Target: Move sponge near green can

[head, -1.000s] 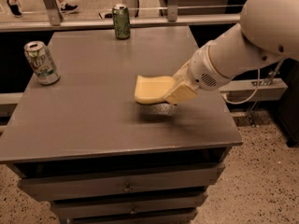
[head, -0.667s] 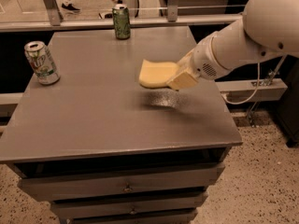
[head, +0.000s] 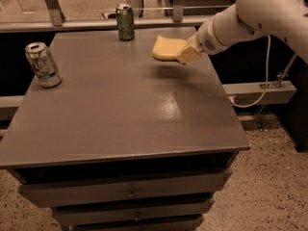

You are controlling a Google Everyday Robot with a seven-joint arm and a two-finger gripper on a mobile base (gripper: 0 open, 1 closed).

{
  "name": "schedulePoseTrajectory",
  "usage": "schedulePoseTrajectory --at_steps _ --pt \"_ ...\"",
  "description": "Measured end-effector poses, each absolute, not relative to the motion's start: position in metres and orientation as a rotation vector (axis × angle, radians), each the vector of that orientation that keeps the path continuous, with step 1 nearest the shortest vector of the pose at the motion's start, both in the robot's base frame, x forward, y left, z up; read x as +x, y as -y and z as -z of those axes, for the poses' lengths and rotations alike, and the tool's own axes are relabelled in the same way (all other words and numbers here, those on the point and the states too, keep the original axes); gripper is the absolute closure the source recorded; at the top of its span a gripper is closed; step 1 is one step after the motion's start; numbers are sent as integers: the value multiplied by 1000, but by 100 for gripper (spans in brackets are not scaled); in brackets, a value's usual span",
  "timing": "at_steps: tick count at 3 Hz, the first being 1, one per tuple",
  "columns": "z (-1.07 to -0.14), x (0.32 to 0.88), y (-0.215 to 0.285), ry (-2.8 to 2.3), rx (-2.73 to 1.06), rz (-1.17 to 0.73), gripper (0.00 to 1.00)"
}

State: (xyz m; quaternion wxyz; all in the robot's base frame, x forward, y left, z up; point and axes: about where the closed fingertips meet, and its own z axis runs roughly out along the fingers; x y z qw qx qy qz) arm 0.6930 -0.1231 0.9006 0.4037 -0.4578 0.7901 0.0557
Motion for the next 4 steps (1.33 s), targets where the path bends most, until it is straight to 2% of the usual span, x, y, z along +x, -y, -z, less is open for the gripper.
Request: schedulePoseTrajectory --at_steps 2,4 --pt "-886 785 93 -2015 -1155 -166 100" --pt "-883 830 33 -2018 -1167 -217 100"
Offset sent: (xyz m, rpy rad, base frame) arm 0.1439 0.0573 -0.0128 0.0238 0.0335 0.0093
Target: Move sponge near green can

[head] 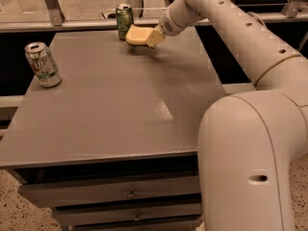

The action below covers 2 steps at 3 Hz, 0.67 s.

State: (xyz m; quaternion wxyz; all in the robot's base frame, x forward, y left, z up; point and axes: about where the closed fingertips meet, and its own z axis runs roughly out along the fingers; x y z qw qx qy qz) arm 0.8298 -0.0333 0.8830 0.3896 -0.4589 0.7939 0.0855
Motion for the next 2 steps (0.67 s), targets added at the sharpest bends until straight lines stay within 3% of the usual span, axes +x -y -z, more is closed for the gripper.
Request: schedulePoseTrajectory --at_steps 1,2 --pt "-877 838 21 -2035 -1159 -235 98" --pt "-874 840 19 -2049 -1151 -241 75"
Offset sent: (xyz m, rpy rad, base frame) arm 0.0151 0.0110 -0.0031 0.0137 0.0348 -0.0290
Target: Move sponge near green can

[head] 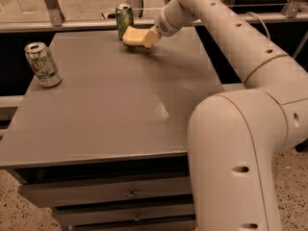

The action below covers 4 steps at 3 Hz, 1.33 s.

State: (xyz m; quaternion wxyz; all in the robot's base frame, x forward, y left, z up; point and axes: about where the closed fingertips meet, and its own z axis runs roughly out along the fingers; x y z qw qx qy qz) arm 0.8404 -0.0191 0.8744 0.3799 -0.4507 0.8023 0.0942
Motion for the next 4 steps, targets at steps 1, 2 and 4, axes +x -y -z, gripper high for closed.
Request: schedulePoseTrajectory --at_steps 1,2,4 --pt "-872 841 22 -2060 -1140 -240 50" --pt "-872 840 22 -2060 -1139 -247 28" --pt "-873 837 21 -2050 -1132 -271 0"
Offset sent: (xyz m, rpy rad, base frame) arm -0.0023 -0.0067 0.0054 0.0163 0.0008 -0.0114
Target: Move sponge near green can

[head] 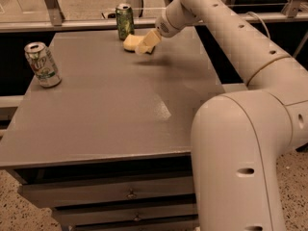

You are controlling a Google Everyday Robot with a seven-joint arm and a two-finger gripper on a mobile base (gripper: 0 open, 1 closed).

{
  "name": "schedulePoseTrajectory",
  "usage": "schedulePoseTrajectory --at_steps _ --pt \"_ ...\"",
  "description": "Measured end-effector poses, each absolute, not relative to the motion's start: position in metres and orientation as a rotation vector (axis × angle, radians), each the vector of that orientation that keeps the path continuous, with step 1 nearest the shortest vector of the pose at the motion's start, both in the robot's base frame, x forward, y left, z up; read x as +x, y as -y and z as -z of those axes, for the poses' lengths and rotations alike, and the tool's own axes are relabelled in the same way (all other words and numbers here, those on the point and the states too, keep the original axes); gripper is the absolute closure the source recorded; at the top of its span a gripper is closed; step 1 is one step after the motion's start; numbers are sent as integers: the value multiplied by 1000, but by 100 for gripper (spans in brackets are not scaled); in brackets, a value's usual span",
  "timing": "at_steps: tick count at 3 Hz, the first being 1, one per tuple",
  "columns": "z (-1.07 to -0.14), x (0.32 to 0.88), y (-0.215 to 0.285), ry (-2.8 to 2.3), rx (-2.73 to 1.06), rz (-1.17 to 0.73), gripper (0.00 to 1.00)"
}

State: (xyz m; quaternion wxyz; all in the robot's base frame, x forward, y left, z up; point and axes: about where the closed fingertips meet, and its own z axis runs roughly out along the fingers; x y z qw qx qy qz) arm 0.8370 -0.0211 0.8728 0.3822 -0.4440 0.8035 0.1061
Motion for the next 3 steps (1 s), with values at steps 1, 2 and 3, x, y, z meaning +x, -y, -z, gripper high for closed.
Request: schedulePoseTrajectory --at_steps 1,2,3 --pt "-875 829 31 -2026 -1111 -298 0" --pt "-886 801 61 -1944 -1062 -377 0" --pt "-905 757 87 -1812 -1023 -454 0"
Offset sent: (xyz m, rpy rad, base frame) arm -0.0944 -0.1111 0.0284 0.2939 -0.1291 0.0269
